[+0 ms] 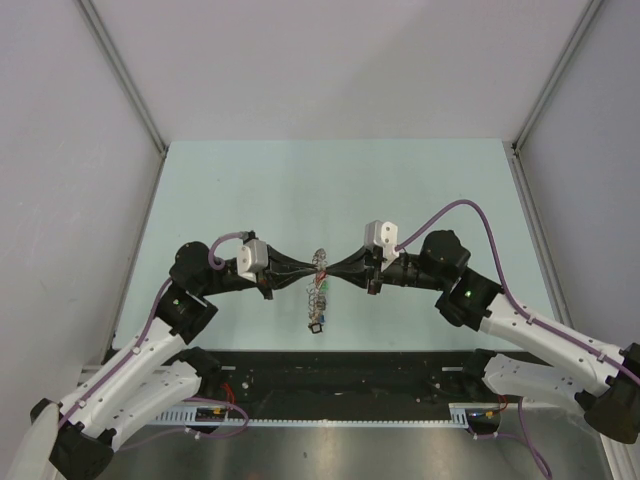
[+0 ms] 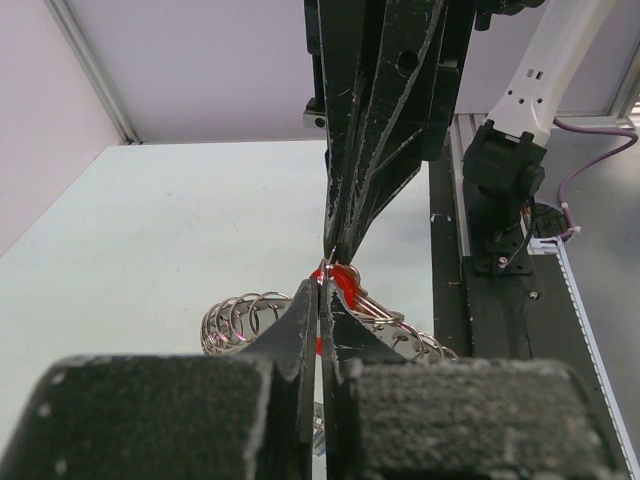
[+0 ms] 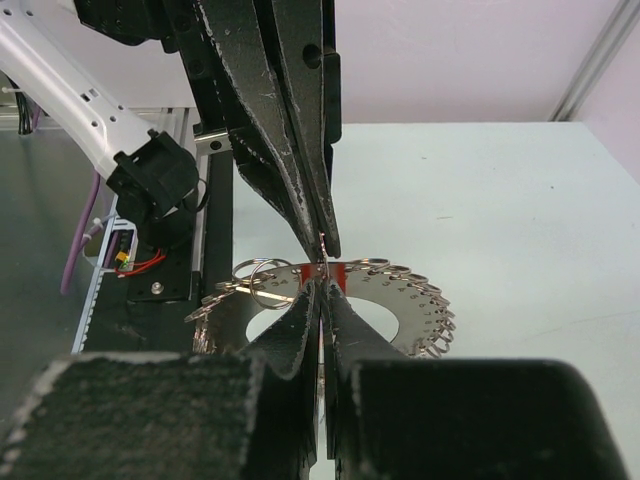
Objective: Put the keys on the keyring
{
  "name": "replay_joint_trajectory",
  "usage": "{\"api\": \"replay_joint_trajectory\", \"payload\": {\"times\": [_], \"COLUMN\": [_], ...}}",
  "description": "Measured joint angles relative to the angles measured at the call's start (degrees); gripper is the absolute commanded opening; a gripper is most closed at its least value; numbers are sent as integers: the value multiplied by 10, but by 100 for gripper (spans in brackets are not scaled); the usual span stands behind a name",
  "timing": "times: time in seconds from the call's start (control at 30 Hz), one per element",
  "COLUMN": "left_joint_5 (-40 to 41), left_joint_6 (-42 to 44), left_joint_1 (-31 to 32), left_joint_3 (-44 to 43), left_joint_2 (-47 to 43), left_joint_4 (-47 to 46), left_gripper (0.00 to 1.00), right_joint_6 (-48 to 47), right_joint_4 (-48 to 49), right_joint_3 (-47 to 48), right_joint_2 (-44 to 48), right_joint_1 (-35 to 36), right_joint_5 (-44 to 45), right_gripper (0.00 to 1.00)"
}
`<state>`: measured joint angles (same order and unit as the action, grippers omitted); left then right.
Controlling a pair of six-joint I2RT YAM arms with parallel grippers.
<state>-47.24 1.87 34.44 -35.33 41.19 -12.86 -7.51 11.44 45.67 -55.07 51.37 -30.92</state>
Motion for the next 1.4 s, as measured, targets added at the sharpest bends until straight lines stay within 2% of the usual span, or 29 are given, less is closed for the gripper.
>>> {"api": "replay_joint_trajectory", "payload": {"times": [0.73,1.4], "left_joint_5": [-3,68], "left_joint_6": [-5,-65], "left_joint_1": [0,1], "left_joint_3": [0,-28], "left_joint_2": [3,25], "left_joint_4": [1,73], "left_gripper": [0,0], "right_joint_6": [-1,-97], "right_joint_4": [8,-44], "right_joint_3": [1,21], "right_joint_2": [-9,-24], "right_joint_1": [9,37], "right_joint_5": [0,74], "right_gripper": [0,0]}}
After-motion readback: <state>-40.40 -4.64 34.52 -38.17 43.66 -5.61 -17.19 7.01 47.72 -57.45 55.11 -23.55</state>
